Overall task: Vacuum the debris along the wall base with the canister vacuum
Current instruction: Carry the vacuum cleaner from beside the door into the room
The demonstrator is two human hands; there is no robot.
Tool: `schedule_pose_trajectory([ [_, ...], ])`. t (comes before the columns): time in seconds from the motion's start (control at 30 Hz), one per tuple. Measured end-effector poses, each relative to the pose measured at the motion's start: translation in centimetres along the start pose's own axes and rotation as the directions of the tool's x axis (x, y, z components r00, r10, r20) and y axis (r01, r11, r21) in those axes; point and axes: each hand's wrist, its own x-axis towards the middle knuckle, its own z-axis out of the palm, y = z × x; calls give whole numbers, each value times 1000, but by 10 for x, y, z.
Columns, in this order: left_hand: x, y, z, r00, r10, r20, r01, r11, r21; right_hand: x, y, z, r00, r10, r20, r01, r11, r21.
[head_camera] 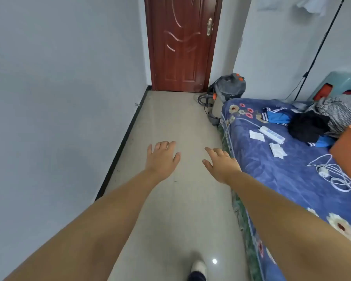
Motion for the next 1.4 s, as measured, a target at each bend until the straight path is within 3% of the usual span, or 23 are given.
schedule_pose_trajectory([
  [0.37,192,-23,-9,985,-173,16,173,975,-136,210,54,-58,996,-67,59,71,995,-63],
  [0.67,371,-117,-12,974,-228,-18,224,968,-117,419,18,-72,988,-146,40,147,989,-24],
  [0.93,582,-168,-25,997,-28,67,34,995,-89,591,34,-101,998,65,12,-66,992,112],
  [1.23,812,-129,25,969,209,136,-194,974,-112,760,132,-117,956,292,22,-293,951,104],
  [1.4,914,-115,36,963,220,158,-198,969,-147,848,177,-143,951,304,57,-307,950,50],
])
